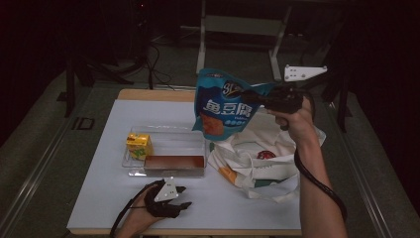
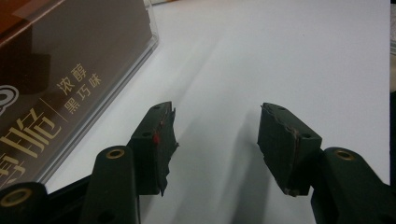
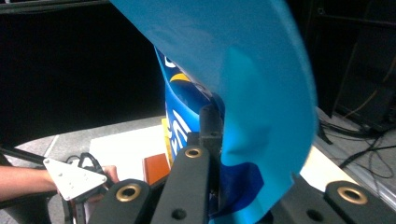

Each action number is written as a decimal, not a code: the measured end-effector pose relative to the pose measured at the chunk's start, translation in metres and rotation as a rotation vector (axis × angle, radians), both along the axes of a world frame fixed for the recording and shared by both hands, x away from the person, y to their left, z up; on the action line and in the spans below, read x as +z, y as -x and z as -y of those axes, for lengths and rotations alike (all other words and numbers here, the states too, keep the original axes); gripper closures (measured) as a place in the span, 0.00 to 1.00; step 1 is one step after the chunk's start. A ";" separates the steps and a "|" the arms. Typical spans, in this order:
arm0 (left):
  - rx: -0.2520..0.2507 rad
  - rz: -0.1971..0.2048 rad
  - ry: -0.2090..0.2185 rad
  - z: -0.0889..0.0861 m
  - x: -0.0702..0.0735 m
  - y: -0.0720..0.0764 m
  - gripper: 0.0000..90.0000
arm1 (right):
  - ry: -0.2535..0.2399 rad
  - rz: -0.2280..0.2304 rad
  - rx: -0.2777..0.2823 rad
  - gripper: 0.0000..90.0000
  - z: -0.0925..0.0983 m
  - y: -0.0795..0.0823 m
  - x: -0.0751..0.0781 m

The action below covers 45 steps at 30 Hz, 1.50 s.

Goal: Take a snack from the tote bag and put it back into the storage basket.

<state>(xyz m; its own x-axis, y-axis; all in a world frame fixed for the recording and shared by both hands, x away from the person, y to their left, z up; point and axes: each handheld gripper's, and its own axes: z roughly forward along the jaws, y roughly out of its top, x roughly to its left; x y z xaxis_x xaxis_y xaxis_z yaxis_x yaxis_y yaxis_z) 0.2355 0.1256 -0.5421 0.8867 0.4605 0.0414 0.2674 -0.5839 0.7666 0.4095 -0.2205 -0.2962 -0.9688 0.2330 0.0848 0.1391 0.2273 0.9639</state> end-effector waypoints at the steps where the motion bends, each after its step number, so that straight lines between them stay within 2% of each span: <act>1: 0.000 -0.001 0.000 0.000 0.000 0.000 0.51 | -0.002 0.001 0.002 1.00 -0.003 -0.001 0.000; 12: -0.002 -0.002 0.003 0.000 0.000 0.000 0.51 | -0.014 -0.005 0.038 1.00 -0.035 -0.003 0.003; 13: -0.002 -0.001 0.002 0.000 0.000 0.000 0.51 | -0.018 -0.009 0.041 1.00 -0.042 -0.004 0.004; 26: 0.001 -0.001 0.005 0.000 0.000 0.000 0.51 | -0.028 -0.031 0.046 1.00 -0.073 -0.007 -0.001; 45: 0.001 0.000 0.010 -0.001 0.000 0.000 0.51 | -0.030 -0.079 0.011 1.00 -0.105 -0.013 -0.022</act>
<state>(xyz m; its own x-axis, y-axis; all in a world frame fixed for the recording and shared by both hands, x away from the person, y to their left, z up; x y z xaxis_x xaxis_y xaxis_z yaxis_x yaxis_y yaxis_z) 0.2353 0.1263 -0.5418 0.8863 0.4617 0.0369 0.2678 -0.5758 0.7725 0.4229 -0.1156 -0.3178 -0.9612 0.2189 0.1681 0.2129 0.2007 0.9562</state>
